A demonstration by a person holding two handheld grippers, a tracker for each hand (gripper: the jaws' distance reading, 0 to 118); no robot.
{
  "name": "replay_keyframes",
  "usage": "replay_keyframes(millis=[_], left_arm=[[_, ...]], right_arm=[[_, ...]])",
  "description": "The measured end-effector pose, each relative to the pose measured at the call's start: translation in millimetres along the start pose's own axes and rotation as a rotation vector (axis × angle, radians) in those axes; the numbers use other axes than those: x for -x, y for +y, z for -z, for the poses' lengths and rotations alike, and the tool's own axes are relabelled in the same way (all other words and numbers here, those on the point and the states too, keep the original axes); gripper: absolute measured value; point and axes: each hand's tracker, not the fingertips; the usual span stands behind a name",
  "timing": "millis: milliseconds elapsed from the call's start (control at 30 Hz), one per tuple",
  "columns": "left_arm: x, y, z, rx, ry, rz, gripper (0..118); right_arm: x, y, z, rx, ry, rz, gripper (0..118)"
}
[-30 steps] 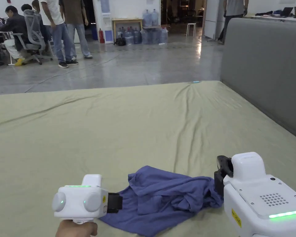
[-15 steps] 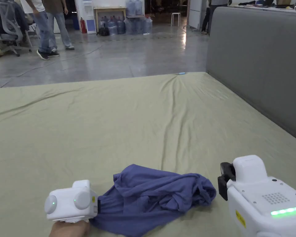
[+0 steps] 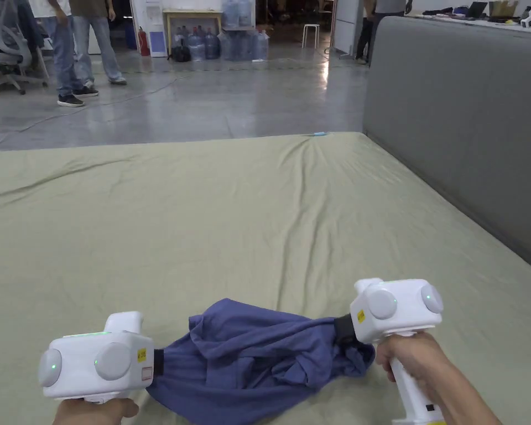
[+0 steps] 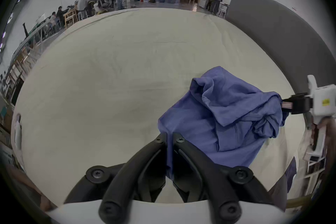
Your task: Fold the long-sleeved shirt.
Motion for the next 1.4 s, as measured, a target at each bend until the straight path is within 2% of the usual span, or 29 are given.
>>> replay_keyframes(millis=[33, 100, 133, 167, 233, 267, 367, 500, 600, 667, 733, 867, 900, 1000, 1100, 1167, 1300, 1400], left_arm=[[0.2, 0.2, -0.7, 0.000, -0.002, 0.000, 0], [3.0, 2.3, 0.4, 0.002, -0.010, -0.006, 0], [6.3, 5.3, 3.2, 0.002, -0.013, -0.008, 0], [6.6, 6.4, 2.8, -0.001, -0.016, -0.006, 0], [7.5, 9.8, -2.1, -0.019, -0.031, 0.006, 0], [10.0, 14.8, -4.9, -0.042, -0.041, 0.000, 0], [11.8, 32.9, -25.6, -0.129, -0.117, -0.026, 0], [15.7, 76.4, -59.2, -0.243, -0.163, -0.019, 0], [11.3, 108.4, -112.1, -0.353, -0.209, -0.032, 0], [12.7, 133.3, -148.6, -0.416, -0.219, -0.051, 0], [19.1, 167.0, -179.9, -0.477, -0.214, -0.044, 0], [33.5, 226.6, -227.5, -0.539, -0.135, -0.060, 0], [40.8, 241.2, -234.2, -0.545, -0.133, -0.075, 0], [63.1, 278.6, -247.9, -0.548, -0.156, -0.142, 0], [70.6, 303.4, -255.1, -0.582, -0.137, -0.136, 0], [72.5, 318.4, -254.4, -0.568, -0.122, -0.140, 0], [75.3, 334.0, -232.5, -0.534, -0.082, -0.136, 0], [65.5, 317.4, -207.5, -0.501, -0.082, -0.127, 0]], right_arm=[[-0.7, 0.0, 6.6, 0.015, 0.013, 0.001, 64], [-2.5, -5.2, 9.6, 0.033, 0.052, 0.009, 49], [-3.5, -5.4, 9.0, 0.026, 0.077, 0.019, 29], [-5.0, -5.0, 5.3, -0.003, 0.084, 0.046, 16], [-8.3, -4.0, -8.1, -0.026, 0.114, 0.080, 12], [-9.4, -2.4, -15.9, -0.041, 0.151, 0.078, 11], [-5.4, 7.8, -47.7, -0.165, 0.177, 0.004, 11], [7.3, 31.1, -107.5, -0.332, 0.268, 0.016, 11], [21.0, 55.4, -157.4, -0.436, 0.367, 0.061, 11], [33.0, 74.2, -191.2, -0.513, 0.388, 0.048, 11], [47.7, 102.0, -224.6, -0.573, 0.370, 0.013, 11], [60.0, 163.6, -274.6, -0.618, 0.373, 0.072, 11], [60.2, 178.2, -283.8, -0.632, 0.343, 0.097, 11], [58.6, 216.5, -306.9, -0.645, 0.328, 0.111, 11], [59.8, 247.3, -326.8, -0.682, 0.280, 0.104, 11], [59.9, 264.3, -334.4, -0.687, 0.223, 0.112, 11], [59.0, 281.1, -326.7, -0.678, 0.208, 0.115, 11], [59.2, 280.0, -292.5, -0.637, 0.209, 0.110, 11]])
